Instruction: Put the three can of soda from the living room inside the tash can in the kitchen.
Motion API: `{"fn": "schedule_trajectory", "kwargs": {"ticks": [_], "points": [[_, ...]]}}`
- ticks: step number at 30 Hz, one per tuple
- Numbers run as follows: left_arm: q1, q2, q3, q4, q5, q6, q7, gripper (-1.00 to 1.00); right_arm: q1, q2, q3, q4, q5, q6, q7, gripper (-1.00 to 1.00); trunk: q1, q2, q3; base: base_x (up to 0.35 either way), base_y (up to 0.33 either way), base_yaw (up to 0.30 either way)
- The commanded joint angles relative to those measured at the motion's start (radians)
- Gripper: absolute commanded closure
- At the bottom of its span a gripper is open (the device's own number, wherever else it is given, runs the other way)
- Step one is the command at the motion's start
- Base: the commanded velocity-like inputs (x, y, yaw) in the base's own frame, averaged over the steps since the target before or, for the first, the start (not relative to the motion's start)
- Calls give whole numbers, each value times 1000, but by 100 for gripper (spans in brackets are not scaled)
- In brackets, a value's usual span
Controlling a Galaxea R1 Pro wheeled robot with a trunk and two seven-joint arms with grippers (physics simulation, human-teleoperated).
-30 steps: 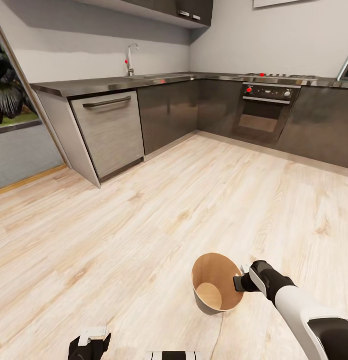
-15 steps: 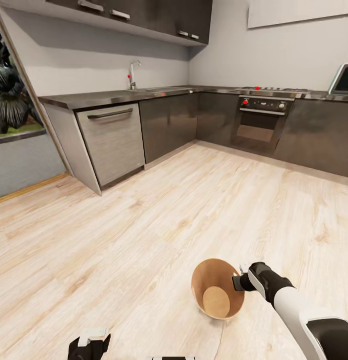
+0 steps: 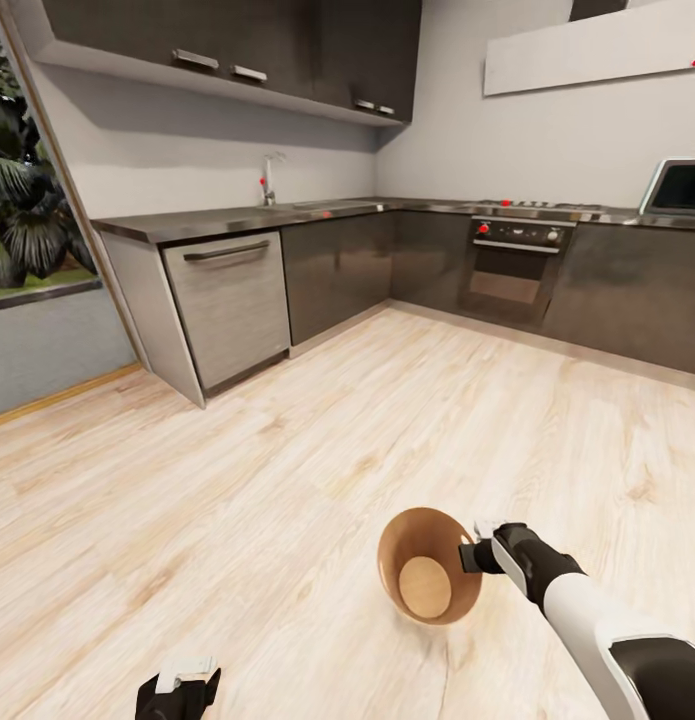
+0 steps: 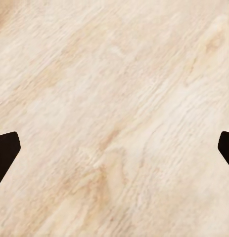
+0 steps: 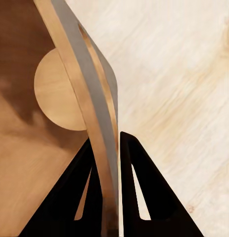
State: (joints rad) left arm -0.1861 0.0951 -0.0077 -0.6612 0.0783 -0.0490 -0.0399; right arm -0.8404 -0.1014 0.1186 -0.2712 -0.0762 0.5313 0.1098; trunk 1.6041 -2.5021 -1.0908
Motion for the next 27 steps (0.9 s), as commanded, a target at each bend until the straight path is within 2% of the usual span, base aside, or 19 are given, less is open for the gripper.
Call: {"fn": "schedule_trajectory", "kwargs": {"ticks": [1,4,9,16,27], "points": [[0,0,0,0,0,0,0,-100,0,1,-5,-2,-10,0,7,100,0,0,4,0,0,0],[-1,0,0,0,1,1,0,-100,0,4,-5,-7,-10,-11,7,100,-2,1,16,0,0,0],[-1,1,1,0,2,2,0,-100,0,13,-5,-8,-10,-93,7,100,-4,2,35,0,0,0],[-1,1,5,0,2,5,0,-100,0,24,-4,-8,-9,-121,8,100,-31,51,57,0,0,0],[-2,2,6,1,1,-2,0,-100,0,35,-3,-9,-8,-126,13,100,-73,128,91,0,0,0]]}}
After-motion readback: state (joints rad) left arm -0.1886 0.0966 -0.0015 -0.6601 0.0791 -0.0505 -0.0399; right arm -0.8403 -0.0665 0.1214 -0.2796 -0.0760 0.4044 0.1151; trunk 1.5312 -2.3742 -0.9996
